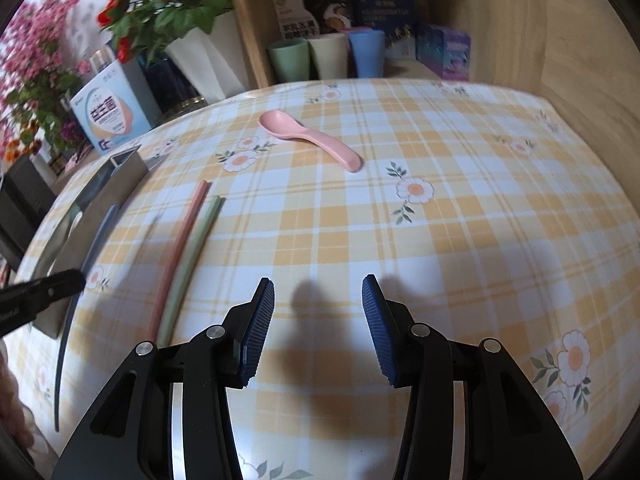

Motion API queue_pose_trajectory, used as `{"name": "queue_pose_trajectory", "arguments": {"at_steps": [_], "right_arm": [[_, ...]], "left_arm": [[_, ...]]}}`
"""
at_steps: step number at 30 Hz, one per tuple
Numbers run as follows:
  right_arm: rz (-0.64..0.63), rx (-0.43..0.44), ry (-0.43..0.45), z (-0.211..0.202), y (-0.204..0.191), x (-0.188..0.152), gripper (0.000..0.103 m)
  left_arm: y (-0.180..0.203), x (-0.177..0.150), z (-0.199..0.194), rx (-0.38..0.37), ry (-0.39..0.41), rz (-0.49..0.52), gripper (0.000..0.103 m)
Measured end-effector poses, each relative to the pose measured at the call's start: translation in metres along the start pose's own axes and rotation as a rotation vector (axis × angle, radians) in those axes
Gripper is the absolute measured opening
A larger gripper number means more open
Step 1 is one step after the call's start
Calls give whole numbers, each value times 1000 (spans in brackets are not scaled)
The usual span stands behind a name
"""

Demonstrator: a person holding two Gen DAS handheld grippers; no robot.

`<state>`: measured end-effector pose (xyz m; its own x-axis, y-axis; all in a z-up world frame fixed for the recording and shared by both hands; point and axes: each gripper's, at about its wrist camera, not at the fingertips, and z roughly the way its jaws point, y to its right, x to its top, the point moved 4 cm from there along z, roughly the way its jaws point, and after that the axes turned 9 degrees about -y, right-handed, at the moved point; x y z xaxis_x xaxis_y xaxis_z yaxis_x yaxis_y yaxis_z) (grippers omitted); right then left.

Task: Organize utensils
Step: 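Move the left gripper to the blue chopstick and close on it, then grasp the pink spoon handle with the right gripper and lift it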

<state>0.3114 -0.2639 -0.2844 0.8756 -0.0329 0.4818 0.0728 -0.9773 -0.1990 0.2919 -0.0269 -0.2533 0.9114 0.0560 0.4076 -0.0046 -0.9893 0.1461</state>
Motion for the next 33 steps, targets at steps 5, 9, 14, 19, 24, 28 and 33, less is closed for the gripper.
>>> {"name": "queue_pose_trajectory", "arguments": {"at_steps": [5,9,14,19,24,28,33], "right_arm": [[76,37,-75,7,14,12,45],[49,19,-96,9,17,39,45],[-112,-101,-82,22,9,87,45],[-260,-185,-107,49,-8,122,45],[-323,-205,-148,71,-23,134,45],[-351,-230,-176,85,-32,140,45],[-311,-223,-190,92,-31,148,42]], "left_arm": [[-8,1,-3,-24,12,-20,6],[-14,-1,-4,-38,19,-33,6],[-21,-1,-8,-44,36,-46,6],[-25,0,-11,-50,50,-48,6],[-23,0,-12,-58,54,-36,6],[-22,1,-11,-61,53,-27,6],[-23,1,-9,-60,50,-31,6]]}}
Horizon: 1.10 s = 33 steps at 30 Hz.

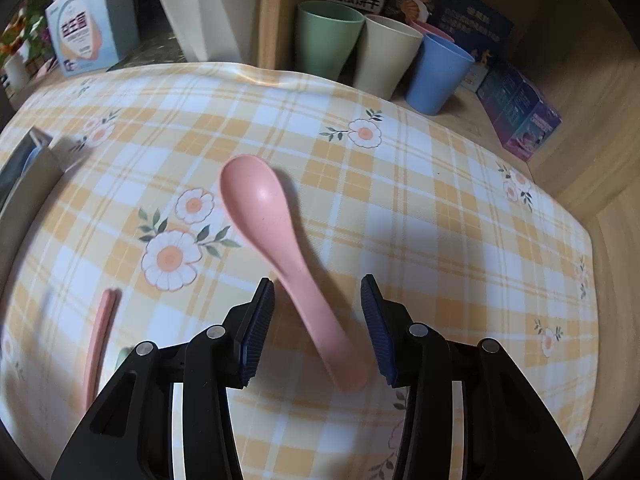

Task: Organize utensils
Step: 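Grasp the pink spoon handle with the right gripper and lift it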

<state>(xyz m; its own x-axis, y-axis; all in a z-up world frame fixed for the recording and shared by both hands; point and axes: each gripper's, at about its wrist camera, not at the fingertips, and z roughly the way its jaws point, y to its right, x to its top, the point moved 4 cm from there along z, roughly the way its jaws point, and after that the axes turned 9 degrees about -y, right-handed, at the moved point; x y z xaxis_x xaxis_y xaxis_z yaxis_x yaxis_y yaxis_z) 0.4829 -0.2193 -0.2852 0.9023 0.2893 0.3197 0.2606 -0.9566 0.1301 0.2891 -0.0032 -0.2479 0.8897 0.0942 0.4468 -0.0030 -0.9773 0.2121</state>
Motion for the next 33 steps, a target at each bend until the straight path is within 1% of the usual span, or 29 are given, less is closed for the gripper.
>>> {"name": "queue_pose_trajectory", "arguments": {"at_steps": [7,8,9,13,18,25,27,30,33], "right_arm": [[49,70,-22,4,0,3,23],[66,92,-25,4,0,2,16],[84,111,-28,3,0,0,12],[157,159,-32,0,0,-10,12],[290,267,34,-18,-2,-34,11],[384,379,126,-54,-25,-75,11],[429,418,151,-64,-31,-89,11],[470,463,170,-75,-39,-106,11],[470,491,173,-81,-46,-112,11]], "left_arm": [[0,1,1,-3,-2,1,6],[0,0,1,-3,-2,1,6],[0,1,0,-2,-2,2,6],[1,1,0,-4,-1,3,6],[2,0,-4,-7,6,5,6],[2,0,-10,-13,20,5,6],[0,1,-14,-8,28,10,6],[-7,4,-22,2,42,10,6],[-15,9,-32,-5,51,12,6]]}}
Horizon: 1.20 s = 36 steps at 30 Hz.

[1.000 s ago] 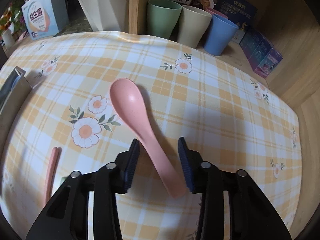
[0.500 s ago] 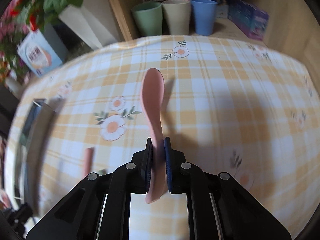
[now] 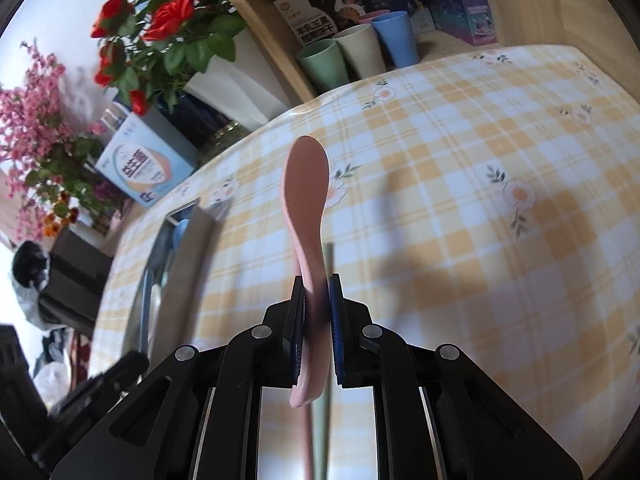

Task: Organize utensils
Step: 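Grasp the pink spoon handle with the right gripper and lift it, then carry the blue chopstick into the steel tray and open the left gripper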

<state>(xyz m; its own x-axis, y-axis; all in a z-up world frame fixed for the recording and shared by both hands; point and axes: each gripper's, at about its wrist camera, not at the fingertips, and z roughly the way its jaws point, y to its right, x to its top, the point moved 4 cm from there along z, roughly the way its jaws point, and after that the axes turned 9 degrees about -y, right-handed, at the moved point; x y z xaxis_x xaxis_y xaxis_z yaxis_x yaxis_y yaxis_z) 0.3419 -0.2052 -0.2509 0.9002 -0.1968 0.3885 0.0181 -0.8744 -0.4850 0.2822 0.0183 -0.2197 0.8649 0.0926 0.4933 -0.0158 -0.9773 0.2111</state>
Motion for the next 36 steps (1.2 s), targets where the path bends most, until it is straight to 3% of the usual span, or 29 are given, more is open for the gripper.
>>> {"name": "queue_pose_trajectory", "arguments": {"at_steps": [9,16,29,36], "right_arm": [[5,41,7,-7,-10,-4,12],[40,53,-1,-5,-2,-12,12],[84,68,5,-7,14,-16,12],[91,75,0,-6,16,-15,12]], "left_arm": [[-52,38,-20,3,-39,31,6],[-82,66,5,65,-121,85,6],[-82,85,52,225,-189,177,6],[-82,82,60,268,-211,207,7]]}}
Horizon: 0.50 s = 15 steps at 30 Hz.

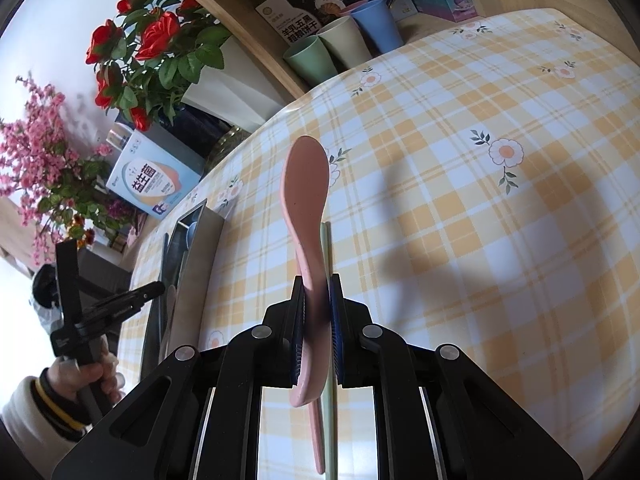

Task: Organize utensils
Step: 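Carry the blue chopstick into the steel tray and open the left gripper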

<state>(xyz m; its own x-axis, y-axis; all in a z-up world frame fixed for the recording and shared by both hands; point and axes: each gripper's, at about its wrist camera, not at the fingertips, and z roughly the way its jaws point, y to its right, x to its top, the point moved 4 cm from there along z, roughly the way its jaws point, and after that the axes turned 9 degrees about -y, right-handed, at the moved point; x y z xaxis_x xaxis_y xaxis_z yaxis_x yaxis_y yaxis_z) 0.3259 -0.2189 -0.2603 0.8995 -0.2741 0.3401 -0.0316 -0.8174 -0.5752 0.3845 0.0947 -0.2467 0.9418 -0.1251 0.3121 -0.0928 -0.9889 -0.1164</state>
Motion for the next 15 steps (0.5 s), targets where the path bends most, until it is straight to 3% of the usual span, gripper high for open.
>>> {"name": "queue_pose_trajectory", "arguments": {"at_steps": [7,11,15], "right_arm": [[-15,1,-20,3,-5,-4,12],[-35,-10,-44,5,-12,-6,12],[-65,-28,-70,9,-25,-8,12]], "left_arm": [[-1,-4,-13,-60,24,-38,23],[0,-9,-28,-116,58,-49,43],[-3,-24,-44,-169,97,-41,50]]}}
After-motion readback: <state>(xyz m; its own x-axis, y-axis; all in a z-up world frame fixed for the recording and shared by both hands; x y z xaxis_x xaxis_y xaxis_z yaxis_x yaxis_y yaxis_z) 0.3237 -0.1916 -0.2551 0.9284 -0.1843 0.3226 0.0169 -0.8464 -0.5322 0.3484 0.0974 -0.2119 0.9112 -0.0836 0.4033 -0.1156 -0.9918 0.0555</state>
